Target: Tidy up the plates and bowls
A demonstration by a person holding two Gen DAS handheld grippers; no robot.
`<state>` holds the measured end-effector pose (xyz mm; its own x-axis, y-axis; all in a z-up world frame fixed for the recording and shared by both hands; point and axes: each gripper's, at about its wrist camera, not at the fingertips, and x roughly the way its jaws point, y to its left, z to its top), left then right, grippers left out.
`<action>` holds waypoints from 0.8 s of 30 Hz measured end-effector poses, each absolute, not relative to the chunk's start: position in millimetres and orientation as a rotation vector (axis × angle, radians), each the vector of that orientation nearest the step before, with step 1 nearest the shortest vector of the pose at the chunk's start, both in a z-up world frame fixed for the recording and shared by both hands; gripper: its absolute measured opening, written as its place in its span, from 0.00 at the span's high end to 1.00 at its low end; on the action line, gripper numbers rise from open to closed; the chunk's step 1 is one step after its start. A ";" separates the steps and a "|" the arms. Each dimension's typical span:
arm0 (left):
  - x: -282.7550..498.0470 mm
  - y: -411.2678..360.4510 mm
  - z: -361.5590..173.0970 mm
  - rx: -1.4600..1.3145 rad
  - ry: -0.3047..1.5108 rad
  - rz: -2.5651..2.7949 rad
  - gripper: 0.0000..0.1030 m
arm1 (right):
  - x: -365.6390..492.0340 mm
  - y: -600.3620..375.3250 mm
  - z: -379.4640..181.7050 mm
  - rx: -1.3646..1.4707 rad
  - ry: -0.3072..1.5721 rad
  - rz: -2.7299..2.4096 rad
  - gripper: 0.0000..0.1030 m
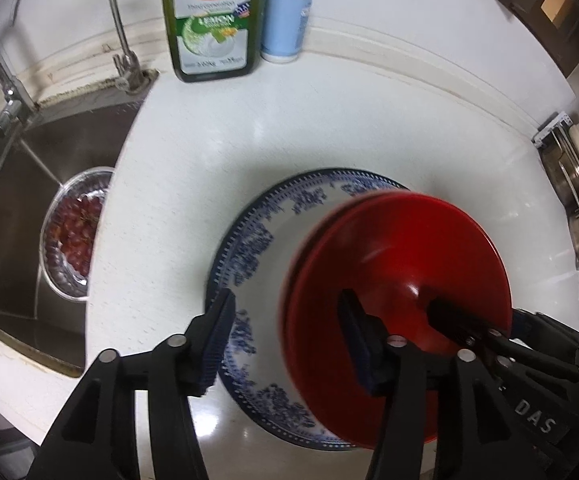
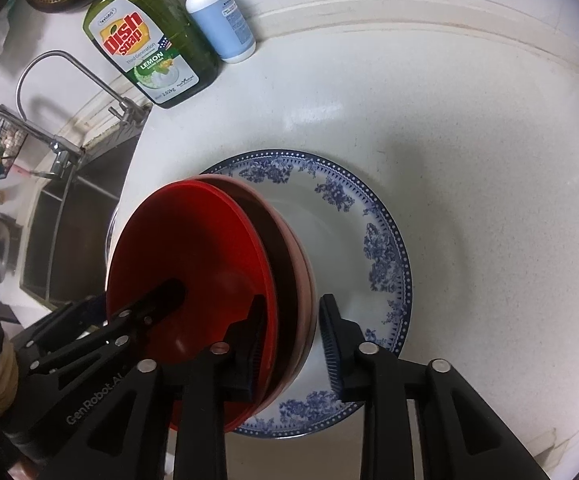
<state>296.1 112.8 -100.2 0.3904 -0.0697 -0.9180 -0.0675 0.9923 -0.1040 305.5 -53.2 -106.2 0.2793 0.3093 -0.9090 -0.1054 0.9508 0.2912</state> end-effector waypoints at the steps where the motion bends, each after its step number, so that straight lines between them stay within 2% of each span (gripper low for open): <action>1: 294.7 114.2 -97.1 -0.125 1.157 0.004 0.42 | 304.7 -53.6 -104.9 0.188 1.248 0.277 0.59; 5: 285.0 118.4 -80.5 -0.096 1.092 0.032 0.35 | 299.6 -55.2 -92.8 0.165 1.189 0.263 0.48; 9: 262.7 112.7 -58.1 -0.054 1.003 0.051 0.29 | 287.5 -60.8 -72.9 0.145 1.118 0.260 0.44; 16: 204.7 87.5 -27.2 0.017 0.836 0.087 0.12 | 239.6 -86.4 -40.5 0.115 0.967 0.251 0.38; 20: 161.8 70.4 -23.3 0.011 0.774 0.098 0.08 | 202.8 -105.7 -29.5 0.100 0.871 0.222 0.27; 24: 120.2 53.0 -25.4 0.027 0.722 0.094 0.06 | 159.0 -125.3 -21.7 0.073 0.776 0.191 0.23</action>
<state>120.2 53.0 -25.4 0.7465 0.0951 -0.6586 -0.0765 0.9954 0.0570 159.0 -125.3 -21.7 0.6971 0.1979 -0.6891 -0.1443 0.9802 0.1356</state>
